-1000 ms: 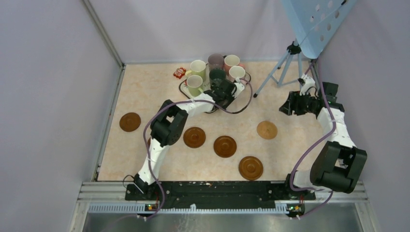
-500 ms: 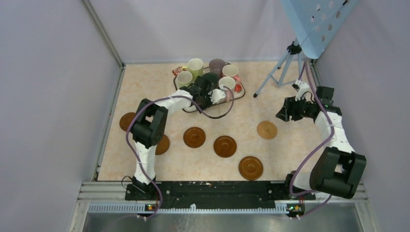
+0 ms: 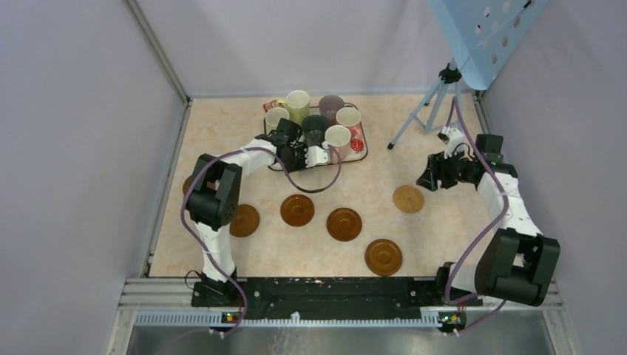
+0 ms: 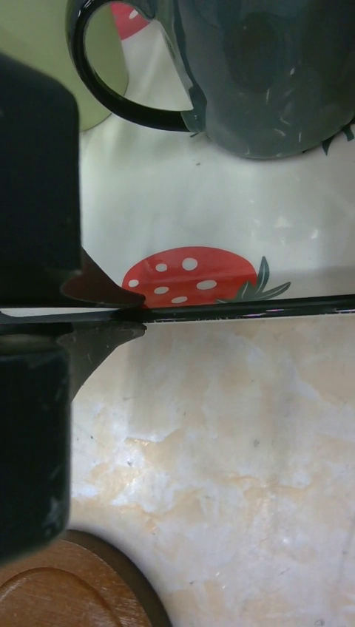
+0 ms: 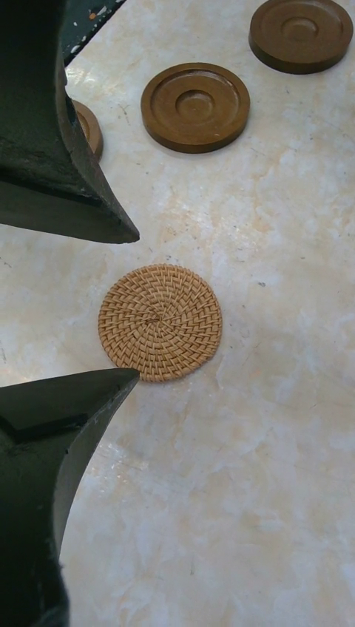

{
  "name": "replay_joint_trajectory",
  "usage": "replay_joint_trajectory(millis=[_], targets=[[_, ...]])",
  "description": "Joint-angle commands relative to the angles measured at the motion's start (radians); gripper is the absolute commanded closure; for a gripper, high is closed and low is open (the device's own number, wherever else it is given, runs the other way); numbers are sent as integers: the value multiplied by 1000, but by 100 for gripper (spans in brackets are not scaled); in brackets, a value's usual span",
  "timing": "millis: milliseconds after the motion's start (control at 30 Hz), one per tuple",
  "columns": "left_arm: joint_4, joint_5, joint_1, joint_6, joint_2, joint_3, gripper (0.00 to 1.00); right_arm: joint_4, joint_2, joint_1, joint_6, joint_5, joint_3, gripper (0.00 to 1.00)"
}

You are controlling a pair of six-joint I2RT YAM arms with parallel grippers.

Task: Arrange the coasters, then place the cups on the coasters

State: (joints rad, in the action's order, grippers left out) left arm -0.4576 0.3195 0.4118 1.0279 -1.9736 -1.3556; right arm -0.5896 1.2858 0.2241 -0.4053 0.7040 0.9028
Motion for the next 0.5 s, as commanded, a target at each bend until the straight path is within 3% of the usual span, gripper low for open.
replay_joint_trajectory(millis=[0, 467], targets=[[-262, 58, -3, 75, -13, 100, 100, -24, -56, -5, -59, 12, -2, 37], [-288, 43, -65, 226, 1, 93, 100, -113, -50, -39, -155, 2, -3, 37]])
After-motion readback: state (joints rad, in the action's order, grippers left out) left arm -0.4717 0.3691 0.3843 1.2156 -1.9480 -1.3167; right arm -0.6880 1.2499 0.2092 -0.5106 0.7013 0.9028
